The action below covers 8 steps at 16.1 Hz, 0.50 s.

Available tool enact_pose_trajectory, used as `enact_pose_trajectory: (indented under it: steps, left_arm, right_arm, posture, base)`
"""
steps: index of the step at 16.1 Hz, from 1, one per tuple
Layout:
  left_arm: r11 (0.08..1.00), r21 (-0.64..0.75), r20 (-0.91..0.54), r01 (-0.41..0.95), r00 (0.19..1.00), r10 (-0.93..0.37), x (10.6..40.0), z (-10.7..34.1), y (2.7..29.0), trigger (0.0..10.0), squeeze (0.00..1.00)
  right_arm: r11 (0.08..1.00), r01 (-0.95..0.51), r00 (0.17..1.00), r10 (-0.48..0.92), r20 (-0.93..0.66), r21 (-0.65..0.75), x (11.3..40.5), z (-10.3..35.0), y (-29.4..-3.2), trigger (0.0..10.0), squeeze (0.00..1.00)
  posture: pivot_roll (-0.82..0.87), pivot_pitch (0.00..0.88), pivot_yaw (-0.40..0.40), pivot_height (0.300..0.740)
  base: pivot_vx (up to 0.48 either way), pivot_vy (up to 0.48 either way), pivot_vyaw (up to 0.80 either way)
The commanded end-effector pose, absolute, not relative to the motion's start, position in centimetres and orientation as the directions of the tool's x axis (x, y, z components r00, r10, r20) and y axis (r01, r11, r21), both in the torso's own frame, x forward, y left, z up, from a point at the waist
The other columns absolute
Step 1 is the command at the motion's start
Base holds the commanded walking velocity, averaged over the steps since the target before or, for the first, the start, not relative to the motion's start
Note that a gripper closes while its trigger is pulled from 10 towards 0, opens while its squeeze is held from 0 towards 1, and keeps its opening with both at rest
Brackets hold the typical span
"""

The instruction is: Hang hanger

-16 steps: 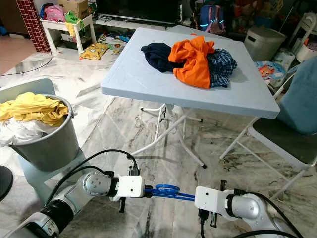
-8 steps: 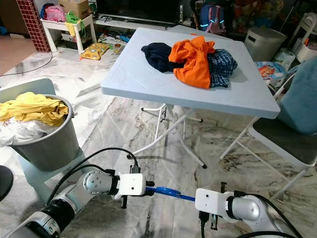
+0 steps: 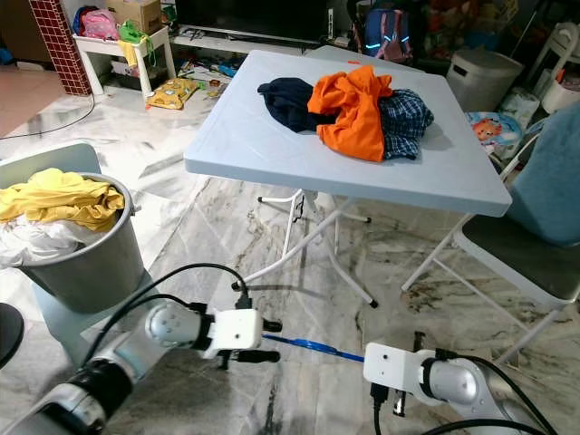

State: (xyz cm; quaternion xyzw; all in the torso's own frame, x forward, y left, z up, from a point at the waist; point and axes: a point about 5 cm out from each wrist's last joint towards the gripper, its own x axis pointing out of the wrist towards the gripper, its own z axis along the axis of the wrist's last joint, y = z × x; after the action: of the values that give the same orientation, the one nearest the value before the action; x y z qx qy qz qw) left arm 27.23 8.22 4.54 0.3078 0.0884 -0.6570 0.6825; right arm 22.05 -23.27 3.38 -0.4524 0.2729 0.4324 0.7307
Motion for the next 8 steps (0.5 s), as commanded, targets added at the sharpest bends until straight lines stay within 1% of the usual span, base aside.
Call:
enact_pose_trajectory:
  steps: [1,3,5,6,8]
  left_arm:
    - [-0.041,0.293,-0.51,0.955,0.12,-0.852,27.2,4.9,8.6,10.0,1.0]
    - [-0.015,0.266,-0.502,0.964,0.125,-0.856,27.1,5.1,9.7,10.0,1.0]
    - [0.031,0.245,-0.493,0.969,0.151,-0.857,27.0,5.0,10.2,10.0,1.0]
    - [0.076,0.261,-0.462,0.962,0.194,-0.866,27.1,5.2,10.3,10.0,1.0]
    - [0.251,0.305,-0.347,0.919,0.353,-0.869,28.1,5.9,10.1,10.0,1.0]
  right_arm:
    - [0.211,-0.862,0.508,0.355,-0.785,-0.461,22.5,3.7,-23.8,0.0,0.0]
    - [0.245,-0.832,0.554,0.322,-0.768,-0.498,23.0,3.8,-24.2,0.0,0.0]
    - [0.27,-0.798,0.601,0.281,-0.748,-0.539,23.3,3.7,-24.9,0.0,0.0]
    - [0.289,-0.784,0.617,0.263,-0.742,-0.549,23.3,3.7,-25.2,0.0,0.0]
    - [0.349,-0.75,0.65,0.234,-0.723,-0.561,23.3,3.7,-25.7,0.0,0.0]
  posture:
    - [0.08,0.0,-0.092,0.74]
    - [0.09,0.0,-0.094,0.74]
    - [0.09,0.0,-0.097,0.74]
    - [0.09,0.0,-0.099,0.74]
    - [0.09,0.0,-0.104,0.74]
  base:
    - [0.0,0.0,0.0]
    - [0.0,0.0,0.0]
    - [0.0,0.0,0.0]
    - [0.0,0.0,0.0]
    - [0.0,0.0,0.0]
